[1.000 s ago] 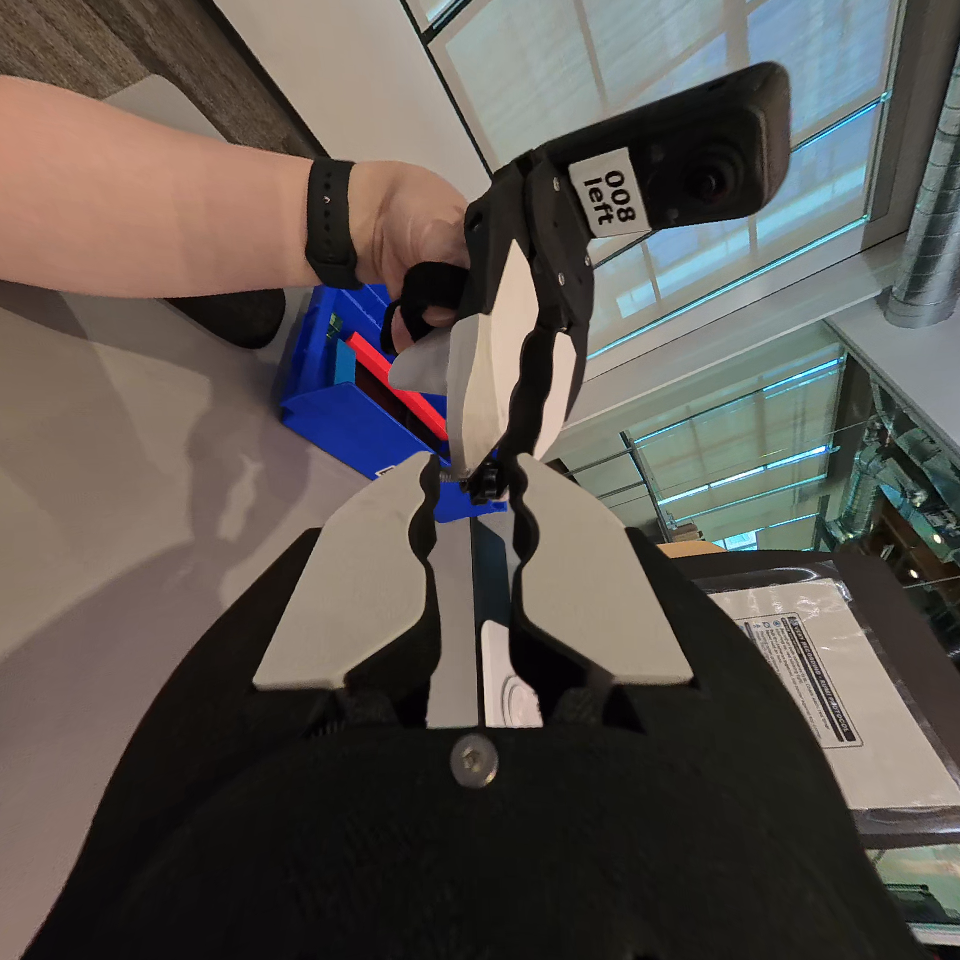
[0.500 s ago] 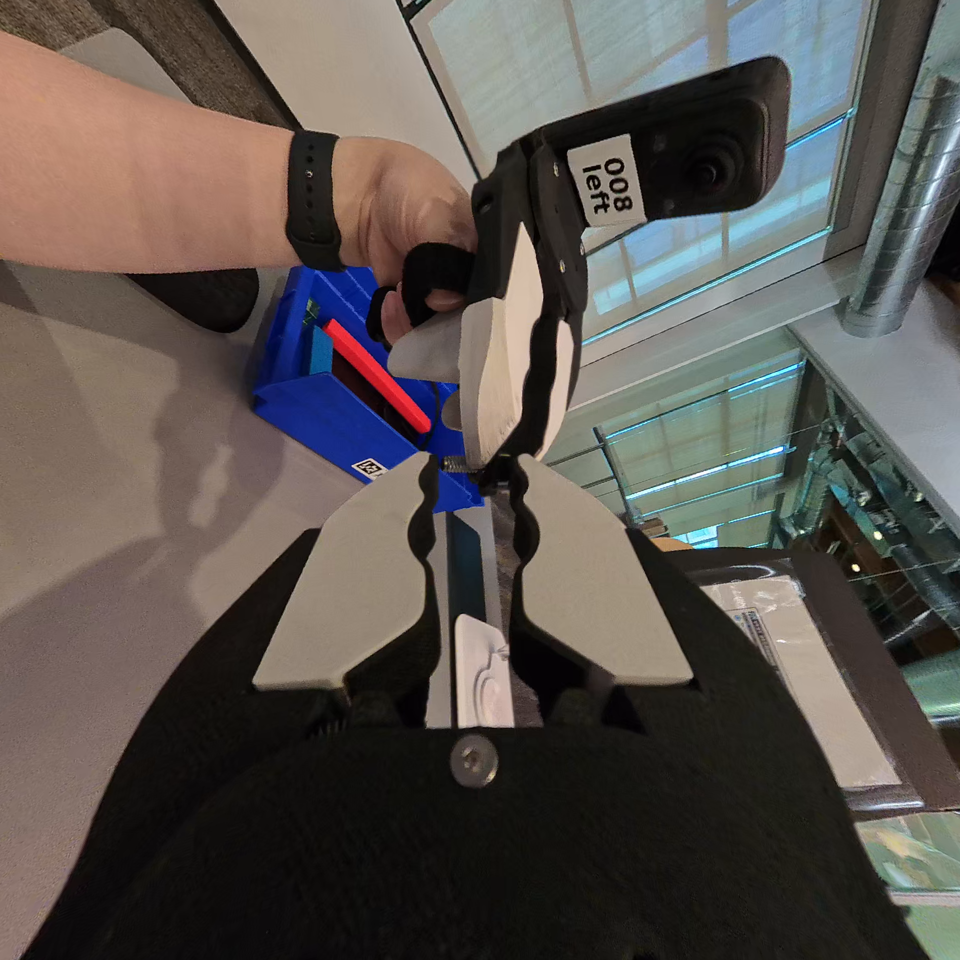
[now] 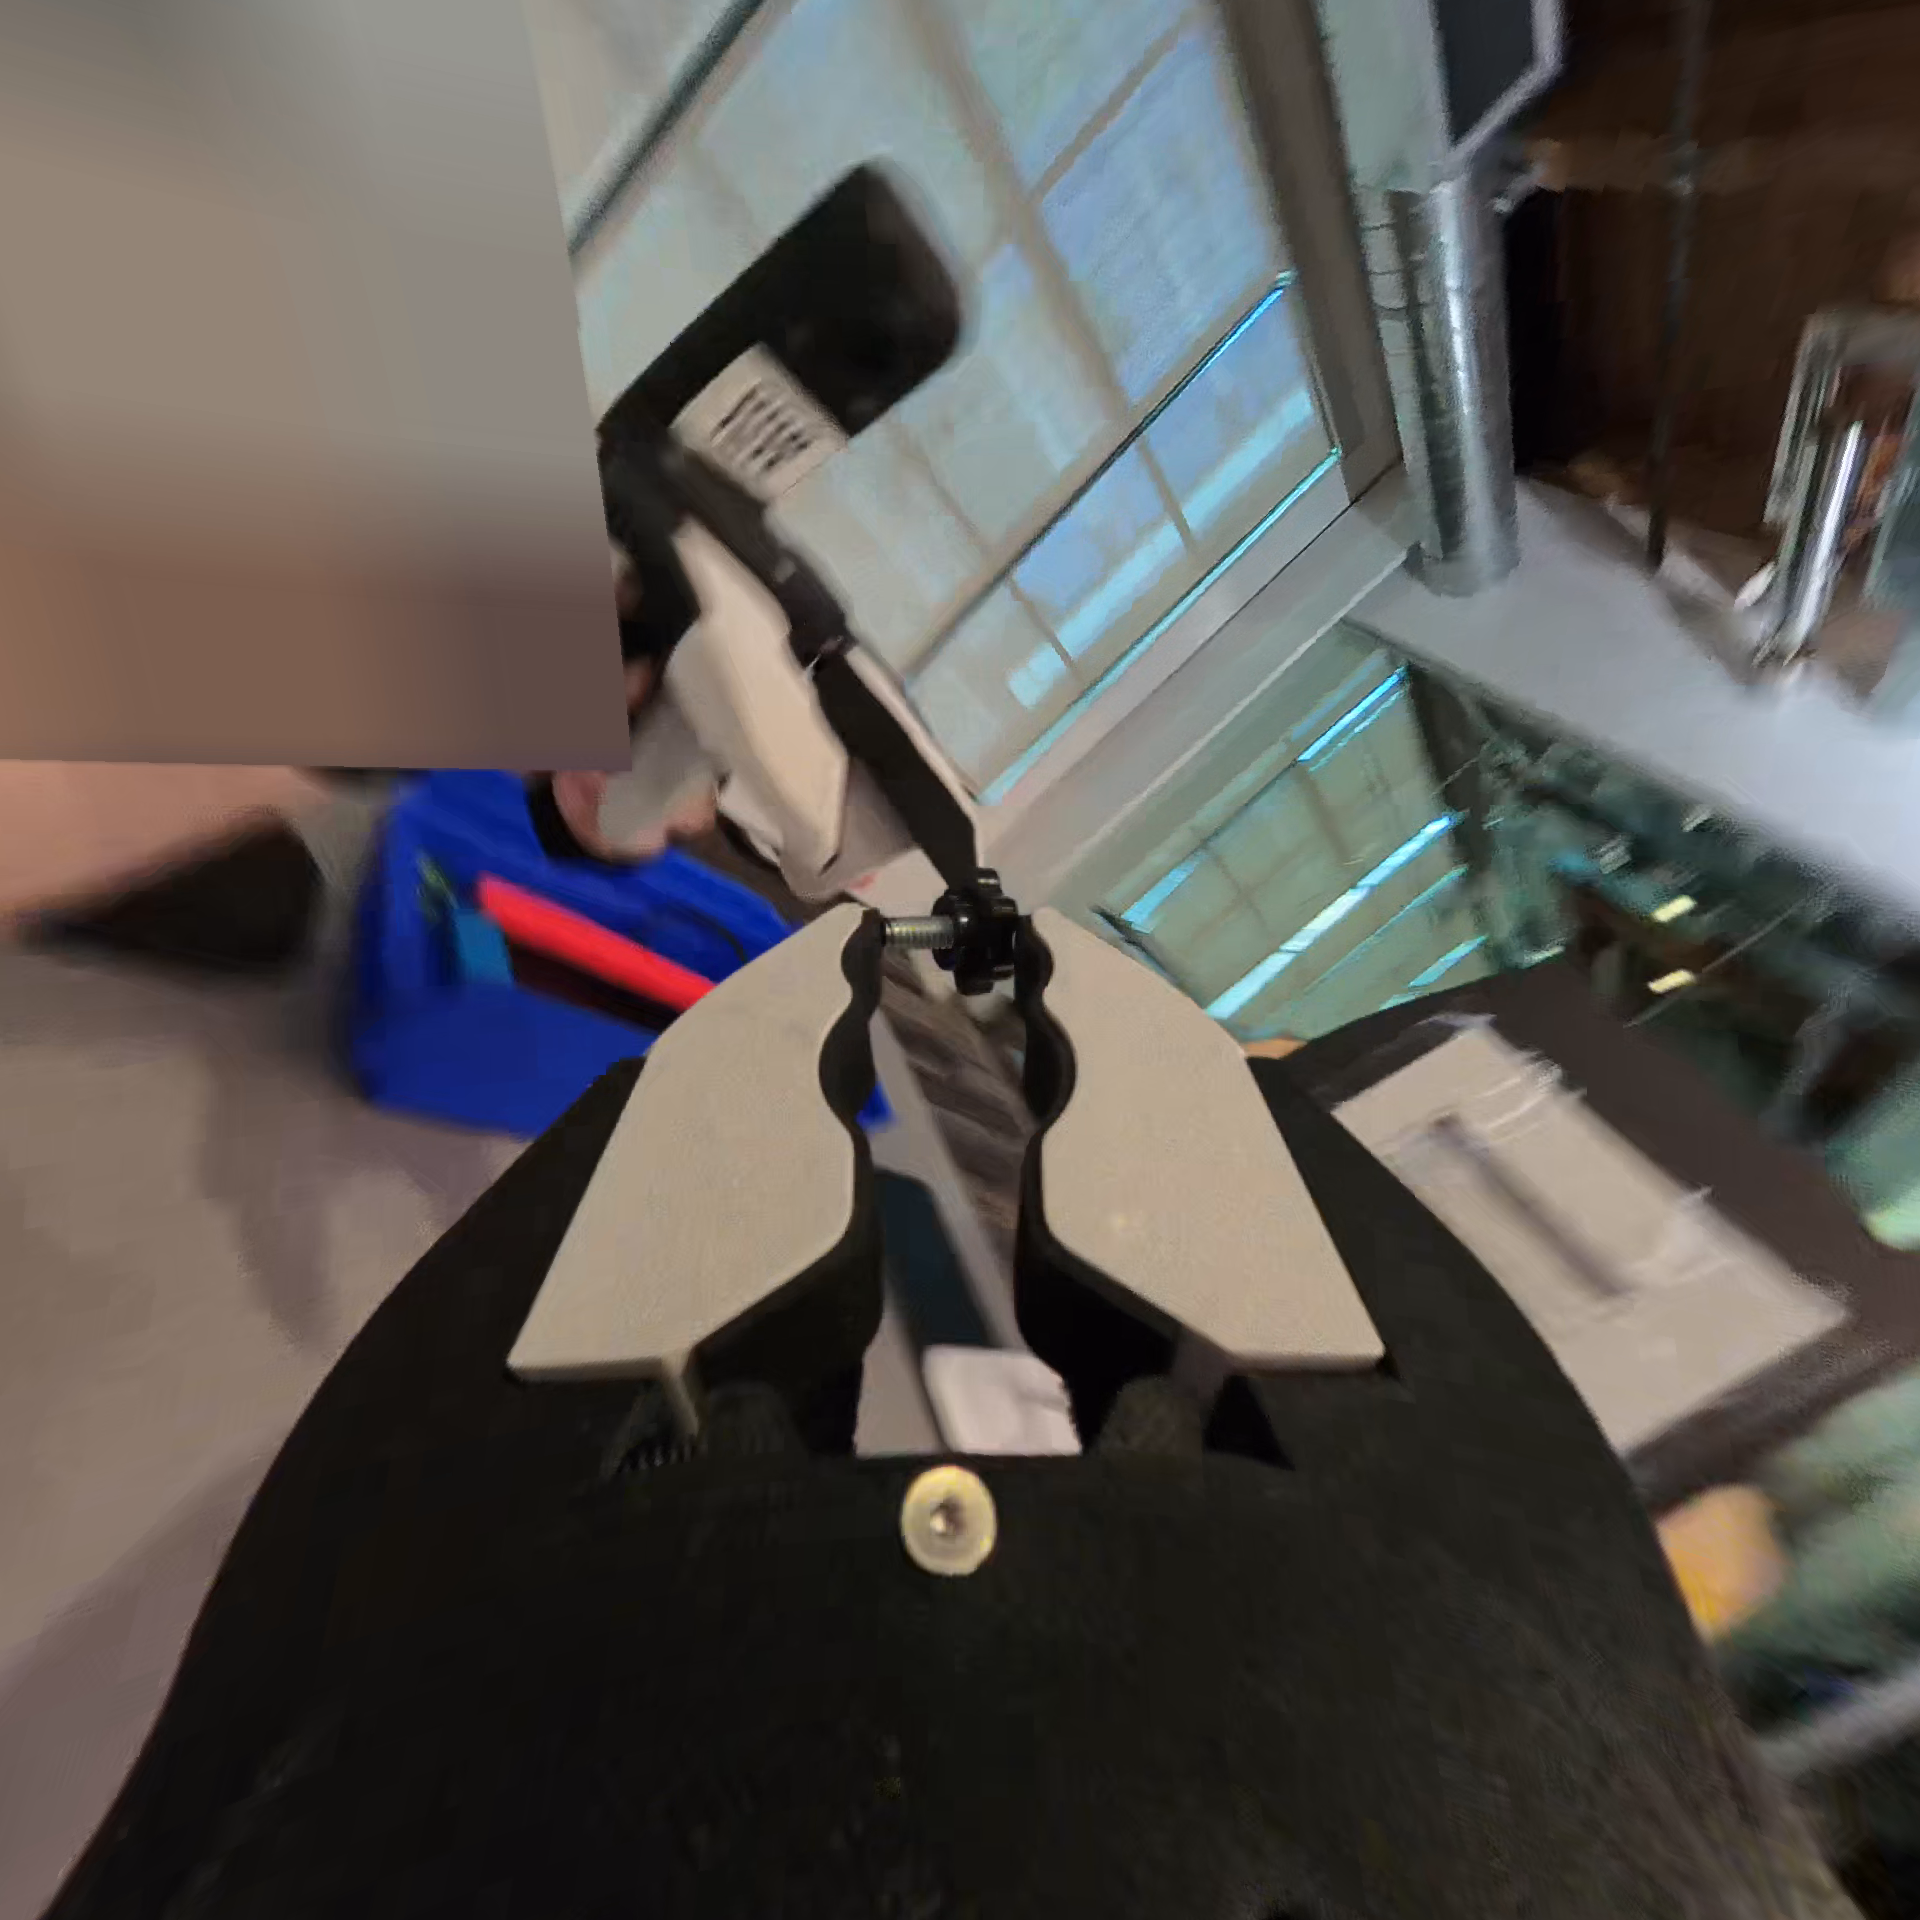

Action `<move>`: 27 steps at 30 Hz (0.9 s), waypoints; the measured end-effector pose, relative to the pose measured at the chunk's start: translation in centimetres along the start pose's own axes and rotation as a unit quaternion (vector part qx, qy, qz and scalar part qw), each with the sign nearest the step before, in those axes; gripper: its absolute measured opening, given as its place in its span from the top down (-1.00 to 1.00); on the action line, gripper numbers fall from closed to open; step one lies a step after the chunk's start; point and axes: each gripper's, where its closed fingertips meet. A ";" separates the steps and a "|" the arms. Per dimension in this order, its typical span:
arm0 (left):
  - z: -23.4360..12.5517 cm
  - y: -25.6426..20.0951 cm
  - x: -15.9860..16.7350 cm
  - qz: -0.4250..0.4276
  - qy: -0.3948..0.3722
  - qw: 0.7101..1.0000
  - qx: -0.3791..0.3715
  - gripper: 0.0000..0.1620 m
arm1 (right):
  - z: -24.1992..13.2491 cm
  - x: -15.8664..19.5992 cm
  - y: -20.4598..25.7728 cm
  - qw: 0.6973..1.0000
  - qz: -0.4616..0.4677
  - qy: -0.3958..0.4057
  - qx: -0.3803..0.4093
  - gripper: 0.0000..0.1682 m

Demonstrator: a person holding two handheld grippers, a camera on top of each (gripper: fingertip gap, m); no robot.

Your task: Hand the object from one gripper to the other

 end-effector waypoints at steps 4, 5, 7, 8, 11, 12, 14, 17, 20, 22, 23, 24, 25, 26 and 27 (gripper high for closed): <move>-0.3 2.8 -1.0 0.179 0.012 0.970 -0.167 0.25 | -0.4 -0.6 -3.5 0.900 0.418 -0.125 -0.008 0.70; -0.3 3.3 -1.4 0.222 0.016 0.952 -0.209 0.24 | -0.4 -0.1 -4.2 0.848 0.510 -0.146 -0.013 0.70; 0.3 3.5 -1.7 0.294 0.029 0.920 -0.257 0.25 | -0.6 0.7 -5.0 0.750 0.632 -0.193 -0.026 0.70; 0.7 3.3 -2.0 0.320 0.023 0.906 -0.276 0.28 | -0.6 1.1 -5.1 0.712 0.668 -0.213 -0.032 0.70; 2.6 1.9 -2.2 0.345 0.001 0.898 -0.271 0.35 | -0.2 1.5 -4.8 0.636 0.724 -0.259 -0.054 0.70; 3.2 1.6 -2.0 0.350 0.000 0.898 -0.266 0.34 | 0.0 1.6 -4.5 0.614 0.741 -0.266 -0.060 0.71; 3.8 1.3 -2.0 0.371 -0.005 0.888 -0.274 0.36 | 0.5 1.8 -3.9 0.580 0.764 -0.275 -0.067 0.71; 4.1 1.5 -1.8 0.419 0.008 0.858 -0.298 0.40 | 0.8 2.1 -3.4 0.555 0.779 -0.286 -0.055 0.70; 4.1 1.6 -1.8 0.442 0.008 0.841 -0.313 0.52 | 0.5 2.1 -3.7 0.531 0.788 -0.307 -0.046 0.70; 4.2 1.5 -1.7 0.441 0.011 0.844 -0.307 0.60 | 0.6 2.2 -3.6 0.535 0.787 -0.305 -0.042 0.70; 4.2 1.5 -1.7 0.437 0.009 0.846 -0.306 0.64 | 0.6 2.1 -3.6 0.542 0.783 -0.303 -0.042 0.70; 4.2 1.5 -1.7 0.431 0.006 0.850 -0.304 0.64 | 0.6 2.0 -3.6 0.549 0.778 -0.301 -0.042 0.70; 4.2 1.4 -1.7 0.423 0.005 0.856 -0.298 0.65 | 0.6 2.0 -3.5 0.555 0.775 -0.299 -0.042 0.70; 4.2 1.4 -1.7 0.413 0.003 0.861 -0.297 0.65 | 0.6 1.9 -3.5 0.561 0.771 -0.299 -0.042 0.70; 4.2 1.4 -1.8 0.403 -0.002 0.866 -0.295 0.65 | 0.6 1.8 -3.5 0.564 0.768 -0.300 -0.042 0.71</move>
Point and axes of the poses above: each gripper's, where its closed fingertips meet, z out along the fingers, x out of its underside, y = z × x across the jaws, and after that the axes turned 4 degrees about -y, right-handed
